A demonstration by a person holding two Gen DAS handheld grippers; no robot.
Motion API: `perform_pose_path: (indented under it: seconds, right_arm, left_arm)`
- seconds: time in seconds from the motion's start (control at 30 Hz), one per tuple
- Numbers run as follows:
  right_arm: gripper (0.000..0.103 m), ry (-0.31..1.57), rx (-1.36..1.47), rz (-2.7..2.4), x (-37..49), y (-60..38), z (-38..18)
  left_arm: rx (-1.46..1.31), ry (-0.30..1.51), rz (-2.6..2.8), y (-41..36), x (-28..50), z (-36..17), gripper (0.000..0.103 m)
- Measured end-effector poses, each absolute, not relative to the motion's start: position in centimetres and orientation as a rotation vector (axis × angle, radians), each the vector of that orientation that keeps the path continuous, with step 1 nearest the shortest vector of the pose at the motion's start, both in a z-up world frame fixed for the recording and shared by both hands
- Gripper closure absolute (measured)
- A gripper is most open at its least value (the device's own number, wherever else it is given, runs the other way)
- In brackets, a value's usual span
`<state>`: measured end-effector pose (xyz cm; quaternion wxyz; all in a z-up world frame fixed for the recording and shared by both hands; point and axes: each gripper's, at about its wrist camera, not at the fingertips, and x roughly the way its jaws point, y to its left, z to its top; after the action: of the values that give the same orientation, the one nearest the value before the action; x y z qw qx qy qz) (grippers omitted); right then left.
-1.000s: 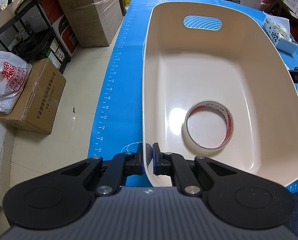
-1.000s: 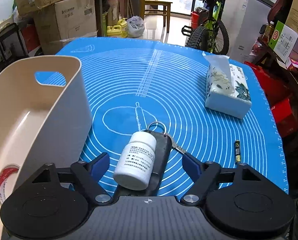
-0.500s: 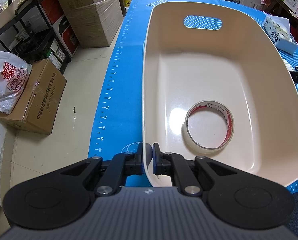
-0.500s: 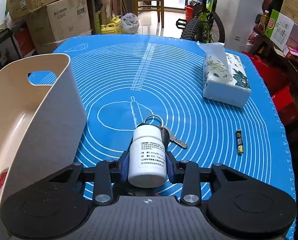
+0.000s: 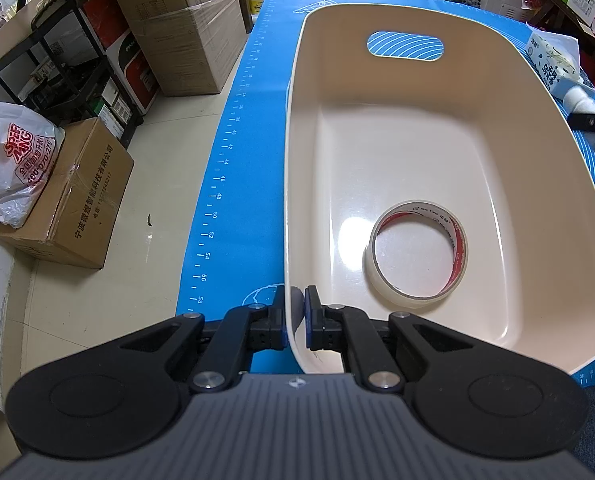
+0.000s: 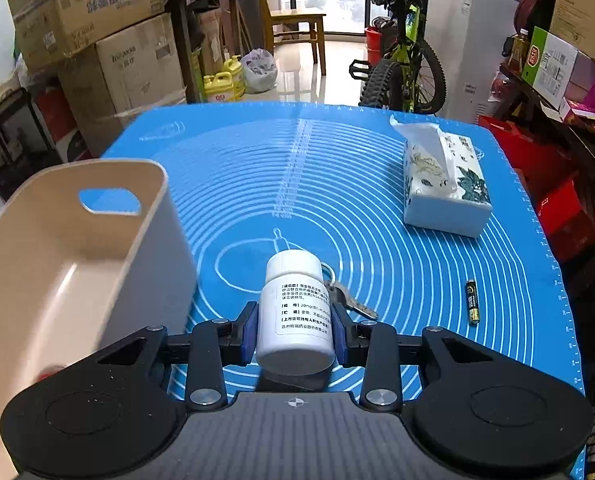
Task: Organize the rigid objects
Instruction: 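Lift the pill bottle into the bin and release it inside the tape roll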
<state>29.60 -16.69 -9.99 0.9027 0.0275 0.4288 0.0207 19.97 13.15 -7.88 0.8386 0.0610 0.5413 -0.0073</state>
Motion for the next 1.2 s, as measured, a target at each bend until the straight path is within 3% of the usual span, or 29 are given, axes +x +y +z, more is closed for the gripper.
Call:
perform_pose_path:
  seconds: [0.6, 1.2]
  right_arm:
    - [0.059, 0.662, -0.001, 0.281, 26.3, -8.2, -1.9]
    - [0.060, 0.971, -0.110, 0.444, 25.8, -1.1, -8.6]
  left_arm:
    - [0.130, 1.145, -0.016, 13.2, 19.9, -7.9, 0.094]
    - [0.135, 1.145, -0.018, 13.0, 20.0, -7.7, 0.094]
